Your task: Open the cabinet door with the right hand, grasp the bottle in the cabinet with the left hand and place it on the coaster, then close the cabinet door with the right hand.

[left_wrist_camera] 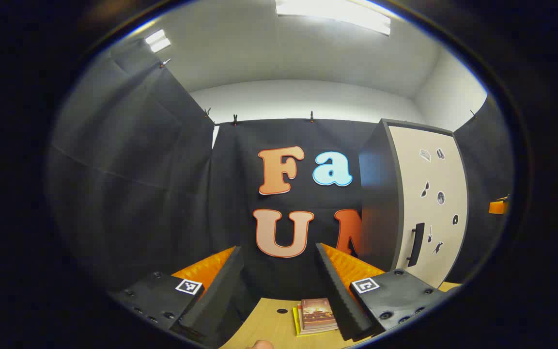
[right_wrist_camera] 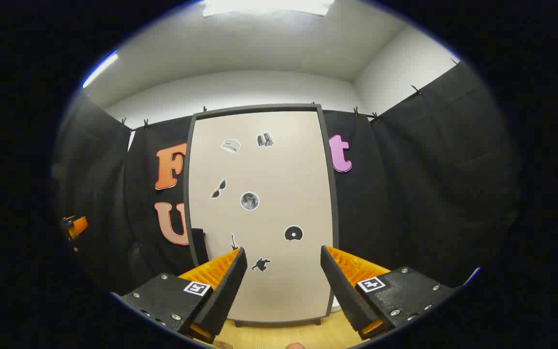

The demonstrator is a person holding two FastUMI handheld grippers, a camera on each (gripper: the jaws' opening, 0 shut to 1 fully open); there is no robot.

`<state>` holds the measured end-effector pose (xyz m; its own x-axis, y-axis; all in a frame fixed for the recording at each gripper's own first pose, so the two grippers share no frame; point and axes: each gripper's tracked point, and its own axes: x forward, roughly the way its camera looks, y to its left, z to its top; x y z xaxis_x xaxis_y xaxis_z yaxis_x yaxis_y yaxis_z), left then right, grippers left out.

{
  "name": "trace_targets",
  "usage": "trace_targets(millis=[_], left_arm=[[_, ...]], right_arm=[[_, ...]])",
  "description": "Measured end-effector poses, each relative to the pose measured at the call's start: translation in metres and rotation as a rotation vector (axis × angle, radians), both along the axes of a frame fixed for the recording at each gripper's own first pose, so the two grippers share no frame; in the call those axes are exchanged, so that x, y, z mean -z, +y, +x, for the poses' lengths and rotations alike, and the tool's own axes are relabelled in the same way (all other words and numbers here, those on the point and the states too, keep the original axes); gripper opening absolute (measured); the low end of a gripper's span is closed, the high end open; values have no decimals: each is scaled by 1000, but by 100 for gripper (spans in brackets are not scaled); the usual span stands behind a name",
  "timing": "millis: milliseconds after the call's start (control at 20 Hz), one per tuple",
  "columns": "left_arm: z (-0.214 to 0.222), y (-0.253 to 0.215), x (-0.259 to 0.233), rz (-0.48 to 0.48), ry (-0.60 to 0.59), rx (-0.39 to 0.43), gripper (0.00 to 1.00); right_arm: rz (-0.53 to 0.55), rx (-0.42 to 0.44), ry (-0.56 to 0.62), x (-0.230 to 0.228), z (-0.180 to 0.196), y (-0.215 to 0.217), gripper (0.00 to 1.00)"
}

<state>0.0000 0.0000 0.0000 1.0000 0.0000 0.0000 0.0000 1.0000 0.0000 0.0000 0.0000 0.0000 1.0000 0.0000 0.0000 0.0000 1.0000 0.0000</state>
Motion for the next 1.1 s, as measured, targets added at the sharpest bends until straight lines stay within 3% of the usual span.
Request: trace_targets(millis=[200, 250, 1100], left_arm=[[5, -5, 10, 2, 41, -11, 96], [4, -8, 7, 5, 35, -7, 93], [-21, 4, -6, 28, 21, -29, 96]], right_arm=[[18, -44, 22, 7, -7, 6, 94], [26, -57, 29, 8, -8, 9, 94], [10, -99, 28, 10, -4, 44, 94]])
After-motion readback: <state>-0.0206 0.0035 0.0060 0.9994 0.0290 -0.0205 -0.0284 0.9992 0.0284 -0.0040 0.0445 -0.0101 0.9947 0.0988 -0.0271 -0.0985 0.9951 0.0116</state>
